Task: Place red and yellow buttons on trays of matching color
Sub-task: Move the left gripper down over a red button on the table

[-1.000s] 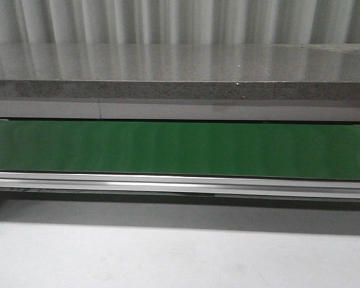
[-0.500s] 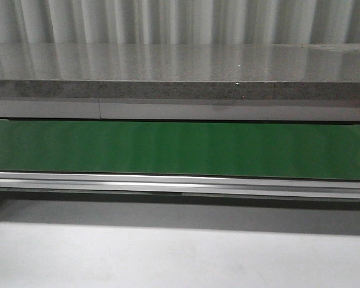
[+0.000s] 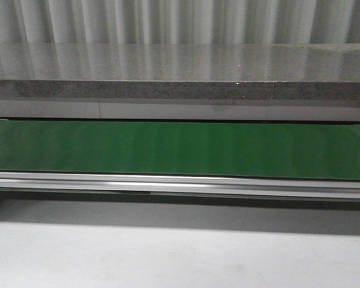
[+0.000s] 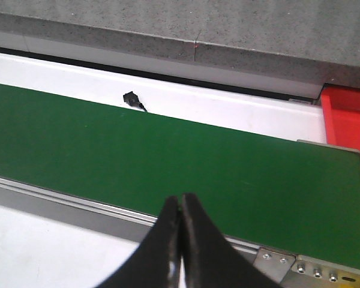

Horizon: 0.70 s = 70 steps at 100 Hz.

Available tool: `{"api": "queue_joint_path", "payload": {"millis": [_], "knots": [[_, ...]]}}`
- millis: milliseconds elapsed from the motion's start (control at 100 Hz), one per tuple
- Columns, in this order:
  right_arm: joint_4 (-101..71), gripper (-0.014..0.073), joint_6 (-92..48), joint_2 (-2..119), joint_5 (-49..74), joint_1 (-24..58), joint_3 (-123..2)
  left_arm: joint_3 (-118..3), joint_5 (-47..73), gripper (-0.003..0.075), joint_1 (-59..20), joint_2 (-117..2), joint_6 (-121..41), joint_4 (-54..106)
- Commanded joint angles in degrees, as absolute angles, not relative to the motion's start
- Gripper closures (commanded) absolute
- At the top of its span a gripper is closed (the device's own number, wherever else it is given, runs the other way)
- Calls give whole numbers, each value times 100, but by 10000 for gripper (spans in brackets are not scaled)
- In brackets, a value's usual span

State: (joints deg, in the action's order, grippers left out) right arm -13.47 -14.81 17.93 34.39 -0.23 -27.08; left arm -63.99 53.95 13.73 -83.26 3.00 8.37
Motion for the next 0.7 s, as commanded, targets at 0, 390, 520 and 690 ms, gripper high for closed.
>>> {"api": "queue_joint_path", "payload": {"millis": [0, 390, 520, 690], "knots": [[-1380, 659, -1541, 1834, 3061, -21, -2858, -6769, 5419, 219, 1515, -8477, 497, 938], [-1380, 659, -1541, 1834, 3061, -21, -2858, -8000, 5842, 219, 1730, -9864, 1777, 914], [-1380, 659, -1541, 1834, 3061, -21, -2858, -8351, 6069, 219, 1730, -10236, 1986, 914], [-1380, 659, -1541, 1834, 3061, -21, -2858, -8658, 6215, 219, 1730, -10610, 2251, 914]]}}
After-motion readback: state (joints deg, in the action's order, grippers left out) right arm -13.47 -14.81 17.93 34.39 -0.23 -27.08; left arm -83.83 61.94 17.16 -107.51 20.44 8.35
